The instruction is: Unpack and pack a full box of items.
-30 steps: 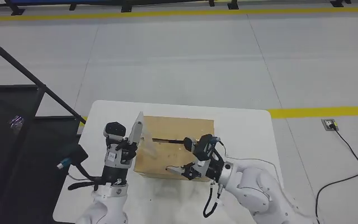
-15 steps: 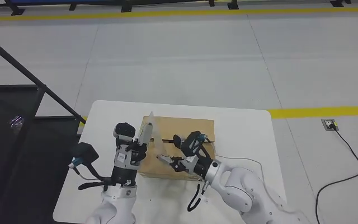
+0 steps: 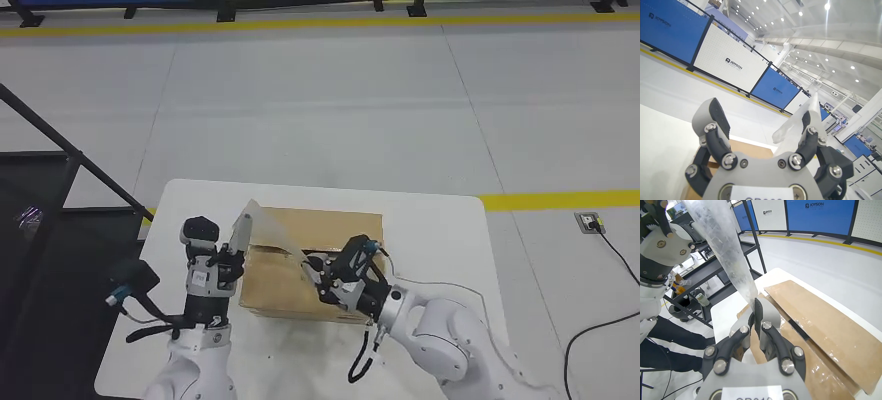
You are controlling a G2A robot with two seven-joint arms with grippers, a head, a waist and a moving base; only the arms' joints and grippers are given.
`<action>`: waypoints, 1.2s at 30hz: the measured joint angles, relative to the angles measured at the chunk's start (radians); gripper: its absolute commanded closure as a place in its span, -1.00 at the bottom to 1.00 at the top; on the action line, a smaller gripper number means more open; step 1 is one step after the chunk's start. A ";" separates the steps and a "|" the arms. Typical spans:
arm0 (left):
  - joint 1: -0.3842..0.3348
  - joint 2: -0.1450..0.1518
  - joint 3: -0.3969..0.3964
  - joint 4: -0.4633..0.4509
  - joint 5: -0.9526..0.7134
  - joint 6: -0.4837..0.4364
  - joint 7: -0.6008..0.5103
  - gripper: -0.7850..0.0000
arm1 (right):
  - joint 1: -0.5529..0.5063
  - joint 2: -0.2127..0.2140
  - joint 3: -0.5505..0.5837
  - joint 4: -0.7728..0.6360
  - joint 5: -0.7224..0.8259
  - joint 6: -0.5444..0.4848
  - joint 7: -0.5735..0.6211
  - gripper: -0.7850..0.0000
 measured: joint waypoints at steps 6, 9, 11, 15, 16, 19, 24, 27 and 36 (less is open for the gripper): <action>0.006 0.007 -0.050 0.022 0.018 -0.012 -0.010 -1.00 | 0.029 0.013 0.056 -0.010 0.148 -0.108 0.202 1.00; 0.016 0.013 -0.071 0.037 0.078 -0.038 -0.010 -1.00 | 0.071 0.020 0.084 0.001 0.257 -0.131 0.349 1.00; 0.022 0.017 -0.083 0.052 0.130 -0.051 0.004 -1.00 | 0.105 0.024 0.101 0.006 0.331 -0.138 0.444 1.00; 0.032 0.024 -0.103 0.085 0.253 -0.062 0.049 -1.00 | 0.170 0.031 0.131 0.000 0.428 -0.087 0.598 1.00; 0.034 0.026 -0.106 0.094 0.284 -0.064 0.059 -1.00 | 0.186 0.033 0.136 -0.003 0.443 -0.067 0.630 1.00; 0.044 0.030 -0.119 0.124 0.358 -0.068 0.095 -1.00 | 0.242 0.035 0.148 -0.012 0.456 0.030 0.719 1.00; 0.067 0.034 -0.146 0.163 0.393 -0.055 0.150 -1.00 | 0.330 0.032 0.117 -0.049 0.354 0.235 0.789 1.00; 0.072 0.035 -0.160 0.182 0.397 -0.036 0.177 -1.00 | 0.374 0.026 0.074 -0.071 0.287 0.318 0.814 1.00; 0.080 0.040 -0.194 0.222 0.396 -0.022 0.209 -1.00 | 0.472 0.007 -0.021 -0.082 0.177 0.454 0.821 1.00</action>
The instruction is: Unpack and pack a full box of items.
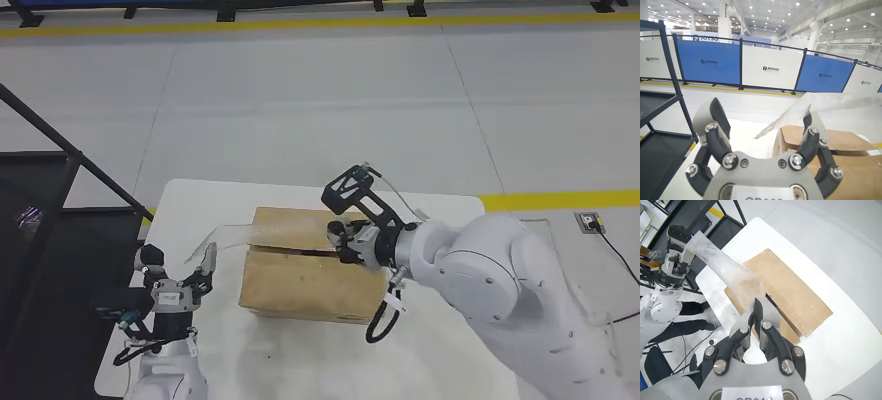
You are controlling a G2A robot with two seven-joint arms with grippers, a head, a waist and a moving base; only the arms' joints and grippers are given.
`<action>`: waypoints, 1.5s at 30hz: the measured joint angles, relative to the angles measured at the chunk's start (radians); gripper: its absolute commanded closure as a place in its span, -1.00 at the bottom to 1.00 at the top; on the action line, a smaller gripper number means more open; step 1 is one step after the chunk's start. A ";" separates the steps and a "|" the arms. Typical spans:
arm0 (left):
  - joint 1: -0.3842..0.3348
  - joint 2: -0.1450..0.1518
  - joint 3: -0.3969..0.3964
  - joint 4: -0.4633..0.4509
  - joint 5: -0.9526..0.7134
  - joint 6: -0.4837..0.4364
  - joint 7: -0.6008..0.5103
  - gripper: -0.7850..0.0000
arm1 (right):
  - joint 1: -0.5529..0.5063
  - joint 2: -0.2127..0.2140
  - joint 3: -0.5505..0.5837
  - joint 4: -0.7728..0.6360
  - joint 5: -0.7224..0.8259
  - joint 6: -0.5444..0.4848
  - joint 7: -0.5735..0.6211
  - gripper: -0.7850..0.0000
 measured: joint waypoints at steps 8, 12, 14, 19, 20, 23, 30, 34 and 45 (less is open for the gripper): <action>0.012 0.006 -0.043 0.048 -0.004 -0.006 0.023 -1.00 | 0.098 -0.016 -0.022 0.076 0.101 0.103 0.156 1.00; 0.005 0.008 -0.062 0.082 -0.003 0.004 0.049 -1.00 | 0.107 -0.017 -0.025 0.088 0.110 0.106 0.175 1.00; 0.000 0.010 -0.070 0.102 0.001 0.006 0.070 -1.00 | 0.106 -0.017 -0.024 0.087 0.109 0.105 0.173 1.00; -0.009 0.012 -0.071 0.150 0.026 0.005 0.148 -1.00 | 0.077 -0.017 -0.015 0.103 0.156 0.076 0.133 1.00; -0.011 0.012 -0.069 0.161 0.036 0.006 0.175 -1.00 | 0.070 -0.018 -0.002 0.121 0.198 0.062 0.122 1.00; -0.011 0.013 -0.063 0.184 0.056 0.007 0.236 -1.00 | 0.078 -0.018 0.030 0.182 0.314 0.029 0.143 1.00; -0.004 0.017 -0.064 0.201 0.057 -0.030 0.243 -1.00 | 0.151 -0.028 0.005 0.330 0.461 0.116 0.251 1.00; 0.008 0.023 -0.068 0.203 0.077 -0.072 0.202 -1.00 | 0.203 -0.040 -0.045 0.416 0.516 0.149 0.263 1.00; 0.060 0.040 -0.091 0.190 0.118 -0.183 0.107 -1.00 | 0.306 -0.056 -0.188 0.576 0.593 0.185 0.225 1.00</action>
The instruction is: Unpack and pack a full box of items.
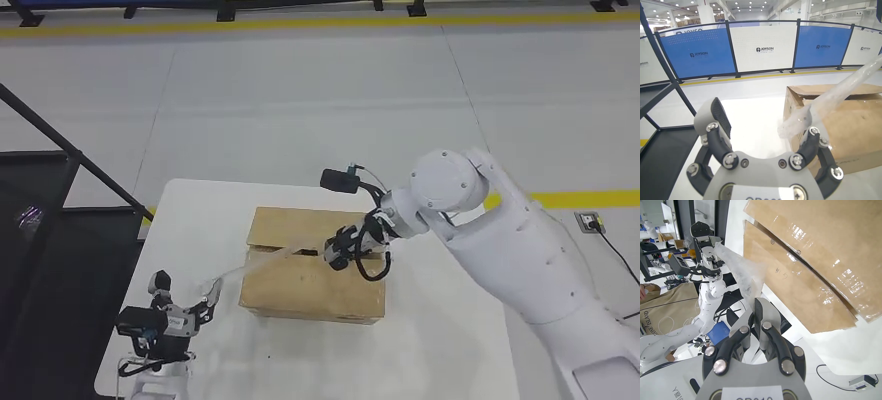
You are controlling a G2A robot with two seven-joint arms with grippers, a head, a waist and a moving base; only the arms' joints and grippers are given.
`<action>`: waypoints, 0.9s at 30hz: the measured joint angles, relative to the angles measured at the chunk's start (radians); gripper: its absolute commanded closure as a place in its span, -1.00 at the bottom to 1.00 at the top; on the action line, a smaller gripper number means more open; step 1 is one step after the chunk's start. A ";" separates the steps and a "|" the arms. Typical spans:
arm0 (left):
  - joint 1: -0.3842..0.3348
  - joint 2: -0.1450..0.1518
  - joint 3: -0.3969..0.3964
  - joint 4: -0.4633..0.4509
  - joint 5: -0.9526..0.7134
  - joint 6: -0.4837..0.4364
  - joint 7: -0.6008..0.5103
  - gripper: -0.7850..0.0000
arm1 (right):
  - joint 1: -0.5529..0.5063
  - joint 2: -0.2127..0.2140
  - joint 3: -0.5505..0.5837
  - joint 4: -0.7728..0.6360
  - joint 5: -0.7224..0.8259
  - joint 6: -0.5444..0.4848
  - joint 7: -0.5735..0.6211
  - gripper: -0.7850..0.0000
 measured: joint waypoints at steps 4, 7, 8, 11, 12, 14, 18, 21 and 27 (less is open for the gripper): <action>0.029 0.008 -0.024 -0.028 -0.016 -0.072 -0.020 -1.00 | -0.001 0.000 0.001 0.000 0.000 0.000 0.000 1.00; 0.051 0.015 -0.050 -0.057 -0.037 -0.130 -0.039 -1.00 | -0.023 0.001 0.007 0.010 0.014 -0.002 -0.029 1.00; 0.054 0.017 -0.058 -0.065 -0.049 -0.141 -0.047 -1.00 | -0.031 0.002 0.012 0.019 0.028 -0.002 -0.037 1.00; 0.053 0.021 -0.065 -0.077 -0.062 -0.170 -0.084 -1.00 | -0.038 0.002 0.016 0.046 0.060 0.006 -0.030 1.00; 0.050 0.023 -0.066 -0.080 -0.065 -0.184 -0.101 -1.00 | -0.038 0.002 0.017 0.055 0.067 0.012 -0.030 1.00; 0.039 0.026 -0.069 -0.085 -0.078 -0.196 -0.144 -1.00 | -0.037 0.000 0.016 0.076 0.087 0.027 -0.031 1.00; 0.009 0.030 -0.062 -0.091 -0.118 -0.216 -0.236 -1.00 | -0.026 -0.002 -0.012 0.137 0.146 0.024 -0.023 1.00; -0.011 0.033 -0.058 -0.097 -0.163 -0.228 -0.314 -1.00 | -0.004 -0.003 -0.044 0.180 0.194 0.023 -0.023 1.00; -0.041 0.037 -0.061 -0.100 -0.211 -0.207 -0.369 -1.00 | 0.034 -0.001 -0.107 0.236 0.284 0.005 -0.005 1.00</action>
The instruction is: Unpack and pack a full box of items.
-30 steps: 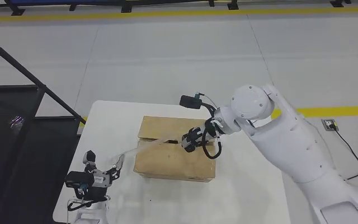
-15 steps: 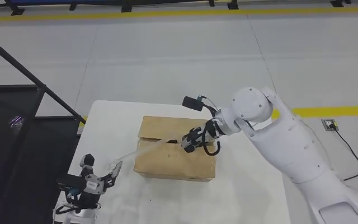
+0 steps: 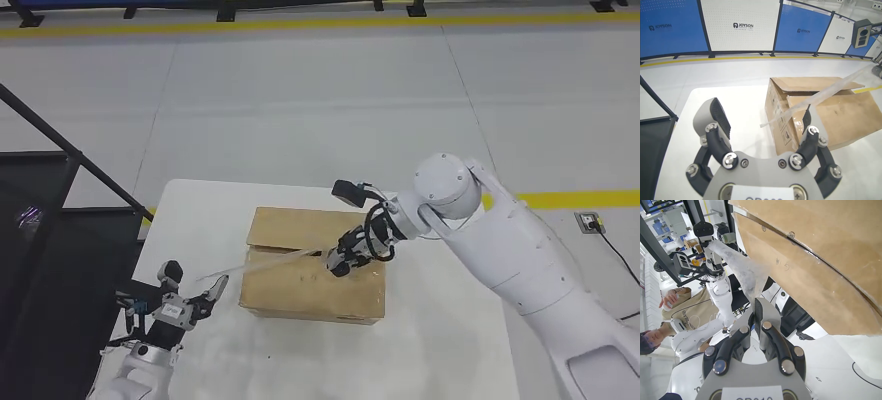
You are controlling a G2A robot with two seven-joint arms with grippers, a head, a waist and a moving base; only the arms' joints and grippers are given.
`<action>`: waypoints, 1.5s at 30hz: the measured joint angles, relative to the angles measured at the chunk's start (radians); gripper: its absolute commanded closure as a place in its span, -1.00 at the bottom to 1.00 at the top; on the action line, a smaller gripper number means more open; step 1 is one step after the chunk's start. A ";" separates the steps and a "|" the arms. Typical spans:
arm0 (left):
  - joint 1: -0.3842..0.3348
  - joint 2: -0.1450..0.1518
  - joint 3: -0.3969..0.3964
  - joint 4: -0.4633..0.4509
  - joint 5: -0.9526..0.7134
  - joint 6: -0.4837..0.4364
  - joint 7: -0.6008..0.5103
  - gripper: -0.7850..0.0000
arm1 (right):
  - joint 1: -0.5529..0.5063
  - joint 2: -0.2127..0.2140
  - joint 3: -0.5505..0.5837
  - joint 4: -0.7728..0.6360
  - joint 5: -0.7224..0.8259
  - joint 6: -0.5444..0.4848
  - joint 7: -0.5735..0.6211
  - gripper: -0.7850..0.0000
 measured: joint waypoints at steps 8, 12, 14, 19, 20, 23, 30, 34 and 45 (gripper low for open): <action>-0.062 0.002 0.036 0.037 0.011 0.064 -0.015 -1.00 | 0.037 0.002 -0.059 0.055 0.068 0.004 -0.004 1.00; -0.091 0.004 0.053 0.057 0.009 0.083 -0.029 -1.00 | 0.057 0.000 -0.113 0.091 0.112 0.006 -0.006 1.00; -0.101 0.004 0.060 0.064 0.006 0.090 -0.035 -1.00 | 0.074 0.000 -0.142 0.102 0.136 0.003 -0.003 1.00; -0.108 0.007 0.066 0.075 0.000 0.087 -0.034 -1.00 | 0.096 0.007 -0.156 0.096 0.174 0.000 -0.001 1.00; -0.108 0.009 0.062 0.083 0.003 0.086 -0.028 -1.00 | 0.095 0.010 -0.150 0.086 0.182 -0.008 0.007 1.00; -0.107 0.012 0.047 0.117 0.027 0.106 -0.004 -1.00 | 0.085 0.019 -0.128 0.064 0.184 -0.035 -0.002 1.00; -0.108 0.022 0.092 0.242 0.313 0.196 0.113 -1.00 | 0.054 0.037 -0.081 0.003 0.193 -0.069 -0.008 1.00; -0.139 0.020 0.139 0.313 0.385 0.251 0.160 -1.00 | 0.043 0.042 -0.053 -0.038 0.213 -0.144 0.002 1.00; -0.103 0.017 0.163 0.270 0.319 0.271 0.256 -1.00 | -0.005 0.046 -0.003 -0.197 0.212 -0.285 -0.085 1.00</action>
